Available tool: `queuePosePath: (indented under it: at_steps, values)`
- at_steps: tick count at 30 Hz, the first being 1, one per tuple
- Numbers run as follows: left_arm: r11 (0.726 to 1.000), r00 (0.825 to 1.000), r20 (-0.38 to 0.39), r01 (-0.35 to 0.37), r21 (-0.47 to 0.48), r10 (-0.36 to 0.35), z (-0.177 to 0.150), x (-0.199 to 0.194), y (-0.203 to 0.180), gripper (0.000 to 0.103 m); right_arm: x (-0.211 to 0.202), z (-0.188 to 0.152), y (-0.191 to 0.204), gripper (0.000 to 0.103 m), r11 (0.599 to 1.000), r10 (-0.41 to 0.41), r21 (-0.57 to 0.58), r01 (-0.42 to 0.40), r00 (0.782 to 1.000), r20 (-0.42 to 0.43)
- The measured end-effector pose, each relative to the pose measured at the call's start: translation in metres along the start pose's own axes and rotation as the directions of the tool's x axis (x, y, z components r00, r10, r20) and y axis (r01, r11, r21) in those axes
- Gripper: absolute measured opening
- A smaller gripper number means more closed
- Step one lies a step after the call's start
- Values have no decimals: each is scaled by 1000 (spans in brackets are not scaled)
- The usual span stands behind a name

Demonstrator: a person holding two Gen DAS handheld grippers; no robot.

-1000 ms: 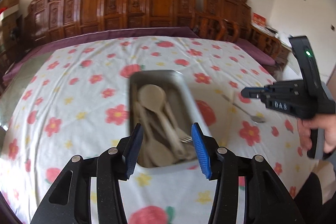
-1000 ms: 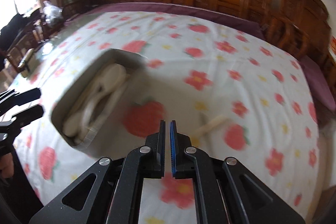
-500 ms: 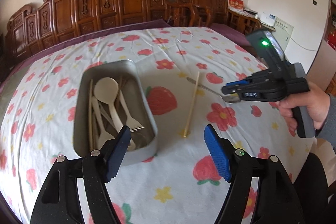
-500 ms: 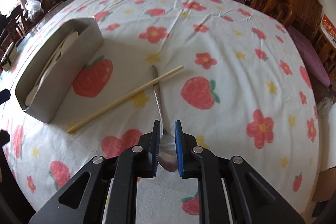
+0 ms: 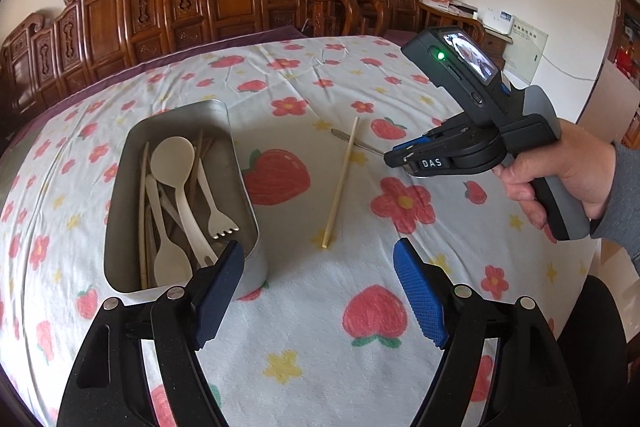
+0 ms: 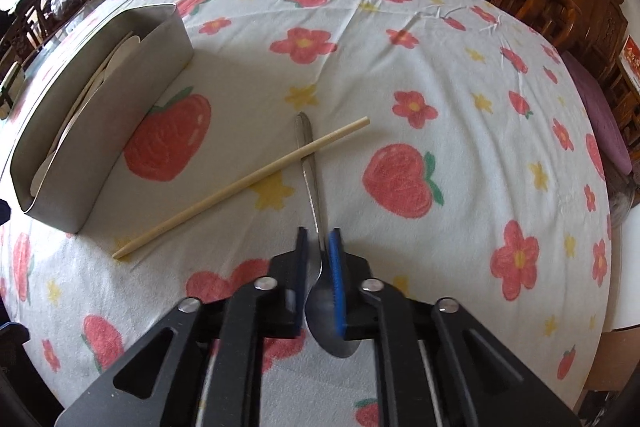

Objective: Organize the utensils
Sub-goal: 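Reach the right tool to the pile and grasp a metal spoon, then grasp the wooden chopstick with the left tool while the right tool holds the metal spoon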

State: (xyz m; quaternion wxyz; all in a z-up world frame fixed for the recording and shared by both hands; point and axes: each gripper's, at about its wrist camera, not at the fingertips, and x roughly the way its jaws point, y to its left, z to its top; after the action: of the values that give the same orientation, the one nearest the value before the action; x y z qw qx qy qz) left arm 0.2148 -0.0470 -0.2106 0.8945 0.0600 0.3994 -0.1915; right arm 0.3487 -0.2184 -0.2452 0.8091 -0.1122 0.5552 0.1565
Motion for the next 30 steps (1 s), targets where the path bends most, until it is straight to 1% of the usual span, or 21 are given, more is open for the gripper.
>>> queuePosePath:
  at_steps: [4, 7, 13, 18, 20, 21, 23, 25, 27, 30]
  values:
    - [1000, 1000, -9, 3, 0, -3, -2, 2, -1, 74, -3, -7, 2, 3, 1000, -17, -15, 17, 1000, -21]
    - [1000, 1000, -16, -1, 8, 1, -4, 4, -3, 74, -8, -18, -2, 3, 999, -54, 3, 54, 998, -13]
    - [1000, 999, -31, 5, 20, -5, -1, 7, -10, 74, -31, -47, -24, 3, 995, -22, 100, 17, 999, 44]
    - [998, 999, -42, -7, 58, 10, 12, 12, -20, 73, -46, -61, -34, 3, 992, -7, 127, -3, 997, 79]
    - [997, 999, -52, -10, 76, 14, 17, 16, -24, 69, -52, -65, -37, 3, 991, 4, 133, -16, 996, 93]
    - [996, 998, -60, -13, 85, 18, 21, 19, -26, 65, -54, -67, -38, 3, 991, 6, 135, -20, 995, 99]
    - [996, 997, -77, -8, 88, 15, 28, 27, -28, 62, -57, -71, -41, 3, 990, 11, 138, -26, 994, 109]
    - [995, 995, -99, -1, 95, 11, 36, 37, -31, 55, -60, -73, -42, 3, 990, 16, 134, -31, 993, 115]
    - [994, 993, -117, 0, 111, 13, 43, 46, -34, 53, -64, -77, -42, 3, 991, 24, 129, -41, 992, 125]
    - [993, 988, -154, -3, 121, 22, 51, 62, -35, 46, -69, -81, -42, 3, 991, 37, 123, -54, 990, 136]
